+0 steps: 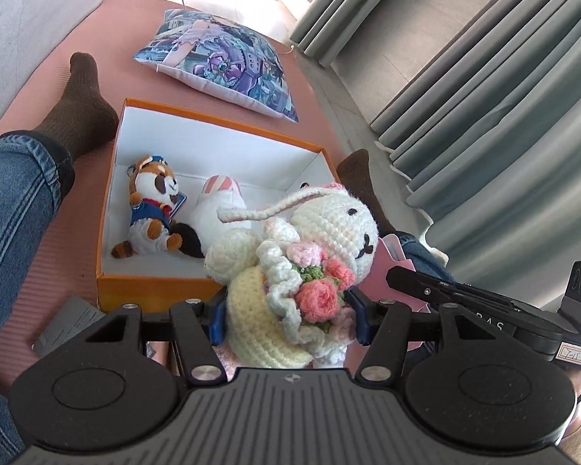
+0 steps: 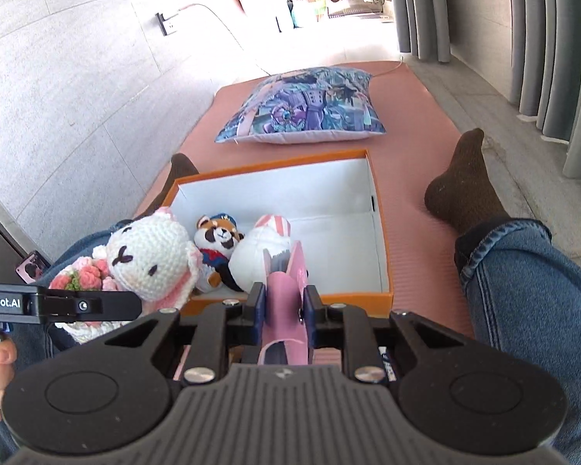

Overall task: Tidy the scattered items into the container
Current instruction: 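Lower the bunny and pink wallet into the box and open both tools, then withdraw both tools from the box toward the remaining items, then grasp the white Vaseline tube with the right tool while the left grasps the brown kraft box, then lift the Vaseline tube and brown box and carry both over the orange box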

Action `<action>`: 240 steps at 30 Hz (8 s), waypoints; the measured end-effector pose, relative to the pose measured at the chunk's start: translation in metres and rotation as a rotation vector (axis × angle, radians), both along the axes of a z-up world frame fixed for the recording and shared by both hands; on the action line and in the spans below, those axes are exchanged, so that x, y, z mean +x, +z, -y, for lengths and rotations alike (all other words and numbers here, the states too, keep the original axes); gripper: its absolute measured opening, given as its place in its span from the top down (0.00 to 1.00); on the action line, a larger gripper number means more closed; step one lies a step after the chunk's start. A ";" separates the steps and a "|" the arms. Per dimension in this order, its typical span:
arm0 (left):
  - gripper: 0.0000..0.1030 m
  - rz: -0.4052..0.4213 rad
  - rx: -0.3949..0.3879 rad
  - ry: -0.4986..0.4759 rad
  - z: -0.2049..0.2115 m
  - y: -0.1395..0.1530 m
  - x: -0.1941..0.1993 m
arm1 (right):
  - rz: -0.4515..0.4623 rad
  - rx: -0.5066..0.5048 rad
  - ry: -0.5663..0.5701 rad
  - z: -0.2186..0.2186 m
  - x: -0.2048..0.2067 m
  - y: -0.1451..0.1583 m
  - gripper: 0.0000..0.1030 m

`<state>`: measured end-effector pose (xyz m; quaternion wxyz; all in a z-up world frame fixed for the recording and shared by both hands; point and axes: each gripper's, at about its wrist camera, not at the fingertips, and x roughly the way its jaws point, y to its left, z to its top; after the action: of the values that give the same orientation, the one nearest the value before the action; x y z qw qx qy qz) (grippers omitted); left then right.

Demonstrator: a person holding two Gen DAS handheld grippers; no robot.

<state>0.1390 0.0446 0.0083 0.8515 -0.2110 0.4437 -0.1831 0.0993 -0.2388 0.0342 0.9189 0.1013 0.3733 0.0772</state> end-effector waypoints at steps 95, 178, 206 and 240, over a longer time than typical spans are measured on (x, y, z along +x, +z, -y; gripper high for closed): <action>0.39 0.130 0.316 0.076 0.058 0.004 0.013 | 0.101 -0.198 0.038 -0.029 0.024 0.001 0.65; 0.33 -0.140 0.378 -0.029 0.014 -0.062 -0.045 | -0.378 -0.045 -0.021 -0.015 -0.037 -0.115 0.53; 0.30 -0.157 0.433 -0.086 0.045 -0.094 -0.016 | -0.395 -0.009 -0.035 -0.012 -0.037 -0.127 0.52; 0.33 -0.240 0.467 -0.042 0.053 -0.132 0.000 | -0.409 0.012 0.030 -0.018 0.012 -0.142 0.52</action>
<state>0.1386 -0.0080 -0.1234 0.8144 -0.0195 0.5760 -0.0671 0.1113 -0.2208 -0.1077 0.8221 0.1149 0.5532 0.0709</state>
